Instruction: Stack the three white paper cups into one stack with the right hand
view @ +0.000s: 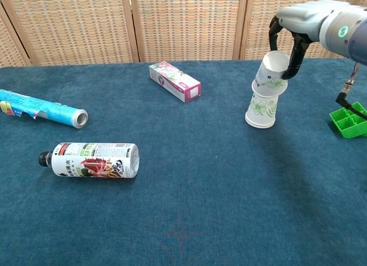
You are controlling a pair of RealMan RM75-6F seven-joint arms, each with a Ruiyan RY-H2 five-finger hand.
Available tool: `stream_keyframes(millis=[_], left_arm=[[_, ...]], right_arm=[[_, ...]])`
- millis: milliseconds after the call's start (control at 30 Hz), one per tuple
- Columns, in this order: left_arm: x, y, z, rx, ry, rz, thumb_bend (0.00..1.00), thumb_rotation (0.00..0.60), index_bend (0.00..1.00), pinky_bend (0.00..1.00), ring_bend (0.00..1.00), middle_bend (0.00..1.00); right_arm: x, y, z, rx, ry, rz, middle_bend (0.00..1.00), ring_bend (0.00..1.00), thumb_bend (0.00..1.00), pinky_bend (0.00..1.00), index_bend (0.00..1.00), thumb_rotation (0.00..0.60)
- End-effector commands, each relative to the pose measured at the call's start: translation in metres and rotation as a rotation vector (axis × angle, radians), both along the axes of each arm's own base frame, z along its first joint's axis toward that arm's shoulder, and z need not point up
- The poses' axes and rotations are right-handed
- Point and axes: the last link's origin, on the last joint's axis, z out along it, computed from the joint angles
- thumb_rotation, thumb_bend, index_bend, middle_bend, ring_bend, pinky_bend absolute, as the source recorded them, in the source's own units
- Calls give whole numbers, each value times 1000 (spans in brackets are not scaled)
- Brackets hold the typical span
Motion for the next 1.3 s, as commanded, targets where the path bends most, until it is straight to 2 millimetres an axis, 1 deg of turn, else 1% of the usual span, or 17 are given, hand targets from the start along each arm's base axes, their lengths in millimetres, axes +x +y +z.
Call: stream_keyframes(millis=[33, 100, 233, 333, 600, 800, 867, 900, 933, 1000, 1033, 1200, 1300], left_arm=[[0, 0, -1, -4, -3, 0, 10, 600, 0, 0, 0, 0], [1, 0, -1, -4, -2, -1, 10, 600, 0, 0, 0, 0], [0, 0, -1, -3, -2, -1, 10, 600, 0, 0, 0, 0], [0, 0, -2, -6, -2, 1, 10, 600, 0, 0, 0, 0], [0, 0, 0, 2, -6, -2, 10, 600, 0, 0, 0, 0], [-3, 1, 1, 4, -7, 10, 10, 600, 0, 0, 0, 0], [-3, 1, 1, 4, -6, 10, 10, 600, 0, 0, 0, 0], [-4, 1, 1, 4, -6, 11, 10, 600, 0, 0, 0, 0], [-4, 1, 1, 5, -5, 12, 10, 600, 0, 0, 0, 0], [-5, 1, 0, 4, 0, 16, 10, 600, 0, 0, 0, 0], [-5, 1, 0, 4, 2, 18, 10, 600, 0, 0, 0, 0], [-6, 2, -3, 3, 10, 21, 10, 600, 0, 0, 0, 0], [-6, 2, -4, 3, 15, 24, 9, 600, 0, 0, 0, 0]], right_arm=[[-6, -4, 0, -3, 11, -17, 178, 78, 234, 161, 581, 600], [-9, -6, 1, -8, 20, -21, 152, 75, 234, 158, 544, 600], [-11, -5, 0, 1, 16, -33, 82, 37, 231, 142, 375, 600], [-11, -3, 1, 5, 16, -36, 56, 22, 220, 135, 302, 600], [-12, 4, 6, -3, 24, -22, 54, 19, 217, 135, 300, 600], [-31, 38, 17, -4, 5, 33, 38, 7, 217, 110, 282, 600], [-39, 51, 20, -3, -15, 47, 15, 0, 215, 77, 239, 600], [-43, 57, 21, 0, -24, 51, 6, 0, 212, 49, 197, 600], [-51, 68, 24, 4, -45, 57, 0, 0, 209, 22, 143, 600], [-69, 91, 27, 19, -77, 56, 0, 0, 201, 2, 53, 600], [-81, 108, 32, 24, -88, 62, 0, 0, 189, 0, 14, 600], [-115, 148, 41, 19, -114, 76, 0, 0, 151, 0, 0, 600], [-132, 167, 44, 14, -129, 71, 0, 0, 149, 0, 0, 600]])
